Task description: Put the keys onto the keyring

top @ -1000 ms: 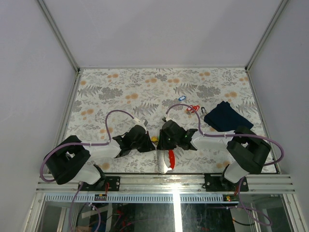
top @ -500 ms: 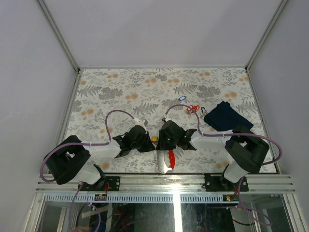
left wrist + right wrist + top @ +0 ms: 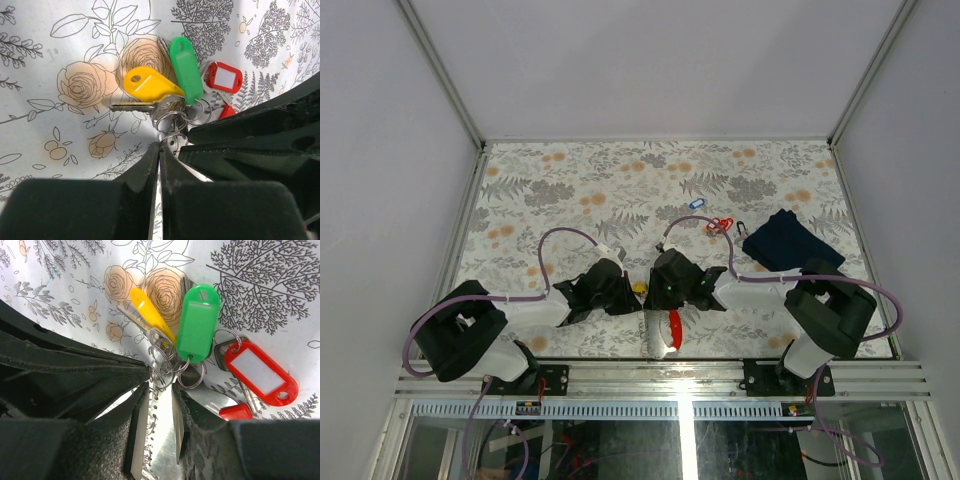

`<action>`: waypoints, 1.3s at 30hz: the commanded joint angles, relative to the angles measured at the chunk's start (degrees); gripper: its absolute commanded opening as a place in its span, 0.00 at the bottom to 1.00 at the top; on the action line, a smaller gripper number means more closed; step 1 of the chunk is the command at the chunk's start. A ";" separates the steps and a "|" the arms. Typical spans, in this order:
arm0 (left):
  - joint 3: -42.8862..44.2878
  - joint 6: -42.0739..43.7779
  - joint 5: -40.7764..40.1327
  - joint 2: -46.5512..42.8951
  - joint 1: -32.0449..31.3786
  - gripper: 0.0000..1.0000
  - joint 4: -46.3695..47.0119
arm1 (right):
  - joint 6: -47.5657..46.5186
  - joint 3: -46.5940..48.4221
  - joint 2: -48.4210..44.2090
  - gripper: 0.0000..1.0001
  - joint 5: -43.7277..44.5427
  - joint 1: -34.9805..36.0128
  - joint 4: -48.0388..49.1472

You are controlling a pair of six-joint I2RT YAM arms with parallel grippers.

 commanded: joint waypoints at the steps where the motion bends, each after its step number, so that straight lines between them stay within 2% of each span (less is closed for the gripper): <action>1: -1.19 1.46 -2.34 1.69 -0.55 0.00 -5.71 | 0.32 1.10 2.20 0.31 0.06 -0.34 2.10; 15: -1.13 1.45 -2.27 1.92 -0.71 0.00 -5.72 | 0.42 0.82 3.00 0.29 -2.47 -0.35 5.45; 24: -1.16 1.32 -2.48 1.72 -0.86 0.00 -5.67 | 0.30 0.84 3.08 0.16 -2.12 -0.38 4.80; 29: -1.45 1.06 -2.95 0.65 -0.91 0.00 -6.22 | -0.82 0.90 3.08 0.00 -2.33 -0.42 4.48; 31: -1.18 1.01 -4.22 -1.53 -0.81 0.00 -8.17 | -2.94 1.24 2.18 0.00 -2.66 -0.38 4.33; 35: 2.10 2.33 -8.69 -12.03 -0.76 0.00 -16.32 | -9.62 2.08 -2.16 0.00 -2.39 -0.43 3.41; 37: 4.43 3.59 -11.66 -17.64 -0.73 0.05 -20.96 | -14.15 2.91 -4.97 0.00 -2.40 -0.43 2.58; 39: 6.85 5.17 -14.70 -22.48 -0.68 0.15 -25.39 | -18.10 3.70 -8.02 0.00 -2.64 -0.38 1.82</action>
